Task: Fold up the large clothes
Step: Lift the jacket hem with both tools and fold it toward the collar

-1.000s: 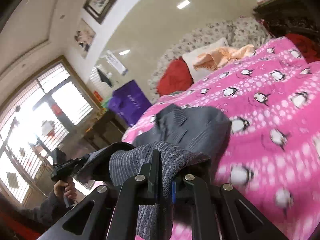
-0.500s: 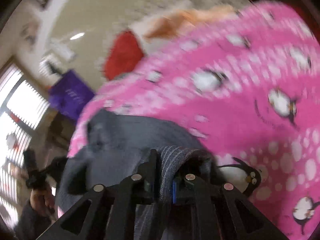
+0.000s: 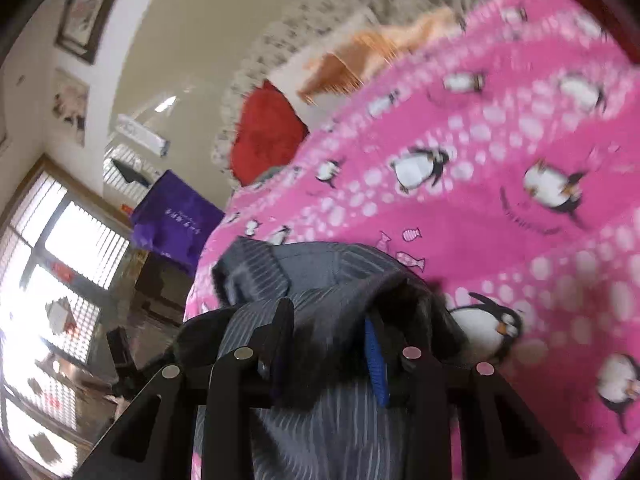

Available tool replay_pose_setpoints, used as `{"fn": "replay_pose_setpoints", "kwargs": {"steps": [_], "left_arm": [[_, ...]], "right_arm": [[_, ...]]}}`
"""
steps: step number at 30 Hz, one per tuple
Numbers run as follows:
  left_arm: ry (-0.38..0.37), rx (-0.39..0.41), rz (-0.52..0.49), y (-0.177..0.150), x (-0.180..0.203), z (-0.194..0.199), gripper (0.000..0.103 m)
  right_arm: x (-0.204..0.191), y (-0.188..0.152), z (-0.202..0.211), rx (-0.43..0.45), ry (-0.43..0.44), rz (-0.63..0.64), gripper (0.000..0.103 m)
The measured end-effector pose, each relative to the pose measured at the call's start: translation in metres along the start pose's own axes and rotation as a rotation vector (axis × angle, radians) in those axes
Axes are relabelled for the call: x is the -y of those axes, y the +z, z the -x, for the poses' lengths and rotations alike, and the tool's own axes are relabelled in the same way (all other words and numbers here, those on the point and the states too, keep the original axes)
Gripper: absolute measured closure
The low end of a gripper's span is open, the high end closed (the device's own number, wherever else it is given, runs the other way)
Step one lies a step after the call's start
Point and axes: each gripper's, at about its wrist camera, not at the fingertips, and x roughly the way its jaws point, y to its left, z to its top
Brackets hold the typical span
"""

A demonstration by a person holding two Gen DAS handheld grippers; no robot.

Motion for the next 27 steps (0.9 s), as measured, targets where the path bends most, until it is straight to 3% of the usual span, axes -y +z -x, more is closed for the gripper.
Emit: {"fn": "replay_pose_setpoints", "kwargs": {"steps": [3, 5, 6, 8, 10, 11, 13, 17, 25, 27], "left_arm": [[0.03, 0.1, 0.017, -0.009, 0.0, 0.037, 0.056], [0.058, 0.158, 0.047, -0.02, 0.004, 0.058, 0.055], [0.031, 0.193, 0.057, -0.026, 0.009, 0.069, 0.055], [-0.096, 0.213, 0.038, -0.042, 0.029, 0.08, 0.055], [-0.201, 0.148, -0.044, -0.056, 0.061, 0.072, 0.058], [-0.219, 0.112, -0.094, -0.064, 0.08, 0.062, 0.059], [-0.178, 0.058, -0.144, -0.073, 0.102, 0.041, 0.061], [-0.088, -0.101, -0.035, -0.078, 0.097, -0.014, 0.061], [0.034, -0.113, 0.042, -0.029, 0.08, -0.041, 0.061], [0.058, -0.087, 0.057, -0.011, 0.072, -0.044, 0.062]], "right_arm": [[-0.02, -0.014, 0.027, 0.024, -0.017, 0.082, 0.071], [-0.036, -0.025, 0.04, 0.025, -0.017, 0.154, 0.071], [-0.044, -0.031, 0.043, 0.016, -0.02, 0.193, 0.071], [-0.061, -0.044, 0.042, -0.018, -0.027, 0.288, 0.071], [-0.075, -0.054, 0.027, -0.057, -0.076, 0.369, 0.071], [-0.079, -0.056, 0.016, -0.078, -0.125, 0.401, 0.071], [-0.085, -0.059, -0.004, -0.107, -0.171, 0.438, 0.071], [-0.089, -0.054, -0.039, -0.141, -0.218, 0.445, 0.071], [-0.088, -0.044, -0.118, -0.293, -0.414, 0.527, 0.071], [-0.089, -0.03, -0.13, -0.289, -0.432, 0.518, 0.071]]}}
